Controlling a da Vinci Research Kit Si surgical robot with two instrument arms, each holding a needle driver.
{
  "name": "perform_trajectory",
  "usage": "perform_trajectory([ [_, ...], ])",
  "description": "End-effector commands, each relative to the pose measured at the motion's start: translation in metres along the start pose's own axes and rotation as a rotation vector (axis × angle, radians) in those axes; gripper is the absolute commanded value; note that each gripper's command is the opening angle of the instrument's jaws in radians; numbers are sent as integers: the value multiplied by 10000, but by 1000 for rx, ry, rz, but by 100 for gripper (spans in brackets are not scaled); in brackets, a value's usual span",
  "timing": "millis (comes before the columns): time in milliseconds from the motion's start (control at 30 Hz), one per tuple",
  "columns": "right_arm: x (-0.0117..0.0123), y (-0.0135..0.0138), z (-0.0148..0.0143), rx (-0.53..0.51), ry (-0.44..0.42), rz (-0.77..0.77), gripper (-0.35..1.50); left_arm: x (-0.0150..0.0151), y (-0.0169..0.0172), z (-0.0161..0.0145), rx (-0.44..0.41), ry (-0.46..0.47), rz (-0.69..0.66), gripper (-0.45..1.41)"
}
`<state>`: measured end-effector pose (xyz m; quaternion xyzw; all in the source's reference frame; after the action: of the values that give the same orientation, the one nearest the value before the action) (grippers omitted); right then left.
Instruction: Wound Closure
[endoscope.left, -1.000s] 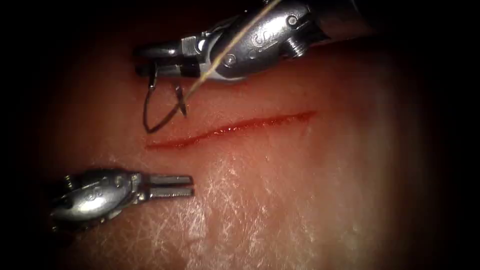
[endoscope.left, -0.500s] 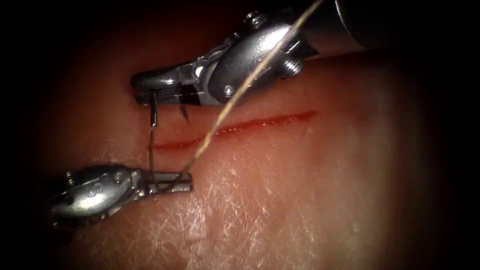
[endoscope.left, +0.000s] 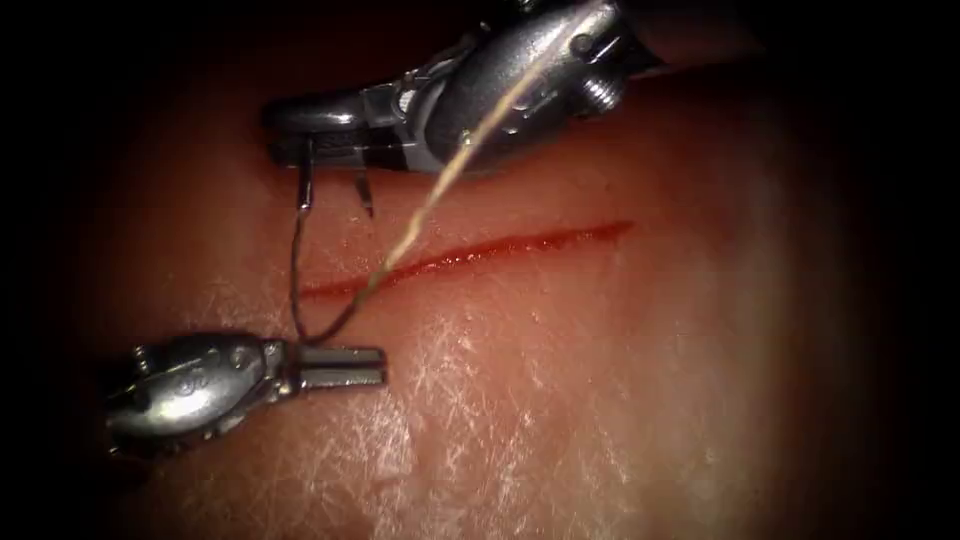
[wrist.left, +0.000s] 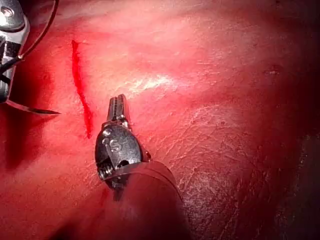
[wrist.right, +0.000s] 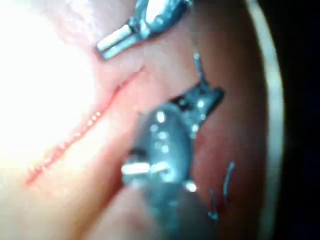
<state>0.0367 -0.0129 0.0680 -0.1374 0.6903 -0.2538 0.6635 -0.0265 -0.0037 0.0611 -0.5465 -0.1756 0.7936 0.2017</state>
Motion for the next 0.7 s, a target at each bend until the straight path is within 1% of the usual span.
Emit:
perform_trajectory([
  [33, -4, -3, 9, -3, 3, -2, -35, -6, 1, 8, -1, 0, -1, 0],
  [367, 2, -5, 13, -8, 9, 44, -35, -8, 0, 7, -2, 0, 1, -1],
  [600, -1, -14, 11, -7, 11, 42, -35, -7, 0, 7, -2, 0, 0, -1],
  [700, -2, -18, 12, 10, 1, 40, -35, -7, 1, 7, -2, 0, 0, -1],
])
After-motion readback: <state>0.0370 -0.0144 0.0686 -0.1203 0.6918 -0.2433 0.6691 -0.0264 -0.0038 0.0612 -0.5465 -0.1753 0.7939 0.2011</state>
